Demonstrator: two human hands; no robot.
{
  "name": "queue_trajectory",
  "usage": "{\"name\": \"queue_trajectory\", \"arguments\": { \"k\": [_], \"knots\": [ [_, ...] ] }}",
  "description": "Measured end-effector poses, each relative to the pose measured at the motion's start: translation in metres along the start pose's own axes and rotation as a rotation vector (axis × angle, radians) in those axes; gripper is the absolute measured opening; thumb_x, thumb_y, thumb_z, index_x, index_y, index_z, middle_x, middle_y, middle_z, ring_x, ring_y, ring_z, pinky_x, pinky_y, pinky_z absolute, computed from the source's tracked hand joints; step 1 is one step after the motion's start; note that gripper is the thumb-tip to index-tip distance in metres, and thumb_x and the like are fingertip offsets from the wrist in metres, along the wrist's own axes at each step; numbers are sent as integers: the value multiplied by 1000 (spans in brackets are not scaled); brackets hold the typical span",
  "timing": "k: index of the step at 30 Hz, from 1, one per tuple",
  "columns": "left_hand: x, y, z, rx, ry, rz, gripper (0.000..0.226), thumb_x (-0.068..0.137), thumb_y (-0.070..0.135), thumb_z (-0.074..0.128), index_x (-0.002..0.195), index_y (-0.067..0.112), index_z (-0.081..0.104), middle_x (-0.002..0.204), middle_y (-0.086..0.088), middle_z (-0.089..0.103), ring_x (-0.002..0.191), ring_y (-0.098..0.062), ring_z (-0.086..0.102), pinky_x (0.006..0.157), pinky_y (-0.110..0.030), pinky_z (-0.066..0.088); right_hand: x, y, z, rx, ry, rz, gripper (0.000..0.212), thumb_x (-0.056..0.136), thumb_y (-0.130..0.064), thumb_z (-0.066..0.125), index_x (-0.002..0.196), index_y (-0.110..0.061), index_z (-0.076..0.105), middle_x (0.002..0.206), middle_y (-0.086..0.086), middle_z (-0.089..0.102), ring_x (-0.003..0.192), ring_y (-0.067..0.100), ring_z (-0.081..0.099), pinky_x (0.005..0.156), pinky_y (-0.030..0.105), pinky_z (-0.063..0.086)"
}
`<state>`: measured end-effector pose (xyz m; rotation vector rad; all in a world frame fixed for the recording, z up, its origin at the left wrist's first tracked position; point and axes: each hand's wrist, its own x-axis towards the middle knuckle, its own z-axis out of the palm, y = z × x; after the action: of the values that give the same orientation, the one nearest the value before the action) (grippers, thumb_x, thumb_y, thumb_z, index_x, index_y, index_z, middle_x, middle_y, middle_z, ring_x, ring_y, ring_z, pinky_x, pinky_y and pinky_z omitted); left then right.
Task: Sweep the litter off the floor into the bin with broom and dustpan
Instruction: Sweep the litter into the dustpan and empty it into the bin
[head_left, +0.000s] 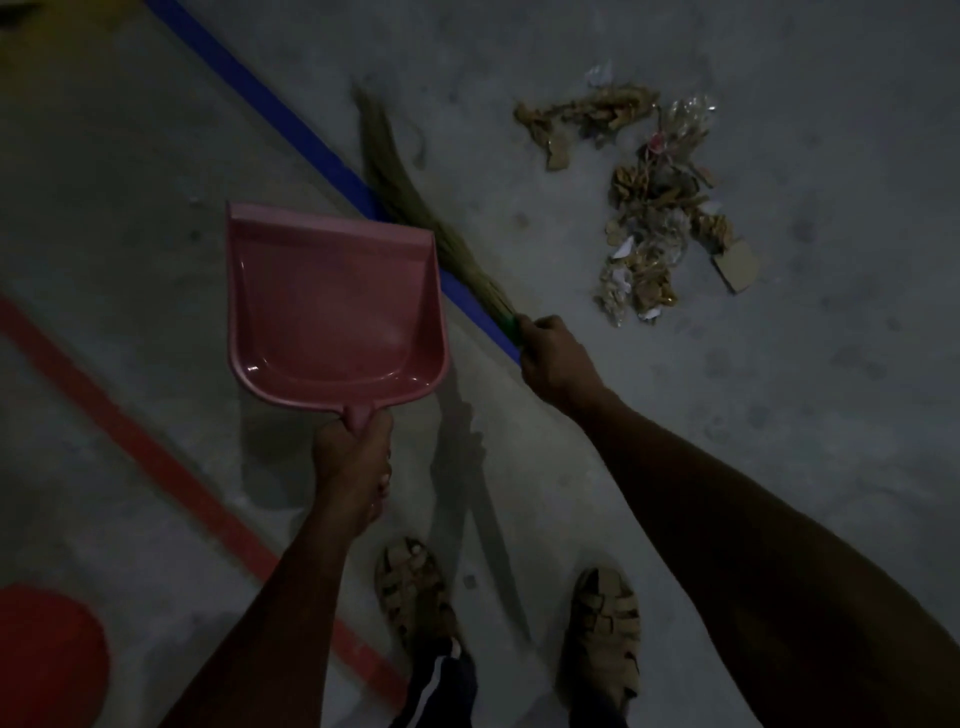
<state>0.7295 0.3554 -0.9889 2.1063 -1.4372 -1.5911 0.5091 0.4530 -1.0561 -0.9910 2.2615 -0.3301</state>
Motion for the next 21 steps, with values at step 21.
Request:
{"name": "queue_trajectory", "arguments": {
  "k": [21],
  "knots": [
    [27,-2,-24,105,-56,11,37,93,34,63,69,7,54,48,-7,46,30,-15,38,40,-18,31,16,54,-62,663,217,945,37,96,-14,53,132,-9,49,104,15,58,71,28,65,42,28,52]
  ]
}}
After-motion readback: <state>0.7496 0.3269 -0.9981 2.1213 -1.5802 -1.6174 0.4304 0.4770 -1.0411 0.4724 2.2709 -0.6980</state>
